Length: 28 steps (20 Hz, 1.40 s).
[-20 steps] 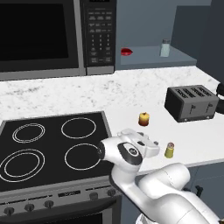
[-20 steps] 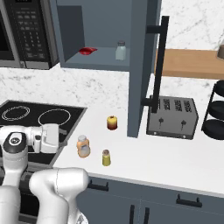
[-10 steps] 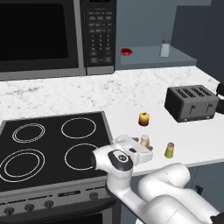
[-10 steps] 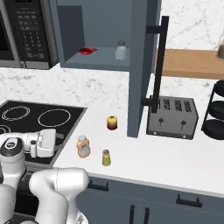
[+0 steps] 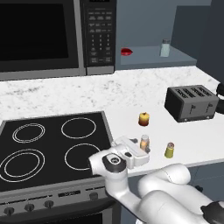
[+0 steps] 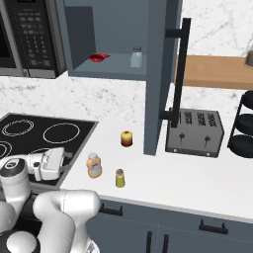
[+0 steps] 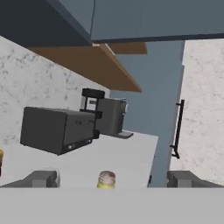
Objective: Put the shaker and condiment bottle from the counter next to their counterparts in the cabinet.
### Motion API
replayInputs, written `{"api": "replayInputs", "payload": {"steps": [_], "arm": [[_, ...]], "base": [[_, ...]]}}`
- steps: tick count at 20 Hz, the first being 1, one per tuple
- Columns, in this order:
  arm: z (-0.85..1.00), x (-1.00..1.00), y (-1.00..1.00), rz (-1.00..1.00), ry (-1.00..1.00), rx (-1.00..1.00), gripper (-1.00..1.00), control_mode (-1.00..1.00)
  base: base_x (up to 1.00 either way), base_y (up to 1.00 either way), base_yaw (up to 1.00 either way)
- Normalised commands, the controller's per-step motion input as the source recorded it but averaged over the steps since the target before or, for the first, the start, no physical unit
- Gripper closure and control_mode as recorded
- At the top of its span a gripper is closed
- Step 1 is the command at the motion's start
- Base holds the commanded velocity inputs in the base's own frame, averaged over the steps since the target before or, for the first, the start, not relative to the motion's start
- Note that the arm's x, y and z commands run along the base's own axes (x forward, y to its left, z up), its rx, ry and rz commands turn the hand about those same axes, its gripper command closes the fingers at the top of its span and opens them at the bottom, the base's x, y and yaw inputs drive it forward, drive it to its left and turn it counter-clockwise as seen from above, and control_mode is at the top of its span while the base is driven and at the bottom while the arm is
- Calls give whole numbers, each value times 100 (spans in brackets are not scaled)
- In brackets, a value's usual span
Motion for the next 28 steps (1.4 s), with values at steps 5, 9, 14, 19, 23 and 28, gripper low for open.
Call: {"api": "replayInputs", "payload": {"steps": [5,9,14,19,23,28], "arm": [[0,17,-33,0,-8,0,-100,-100],[0,9,-23,-1,-3,0,-100,-100],[-2,2,-17,-1,0,0,-100,-100],[-9,30,-14,0,1,0,-100,-100],[-14,36,0,0,0,0,-100,-100],[-12,11,0,0,1,0,-100,-100]], "base": [[0,0,0],[0,0,0],[0,0,0],[0,0,0],[0,0,0],[0,0,0]]}}
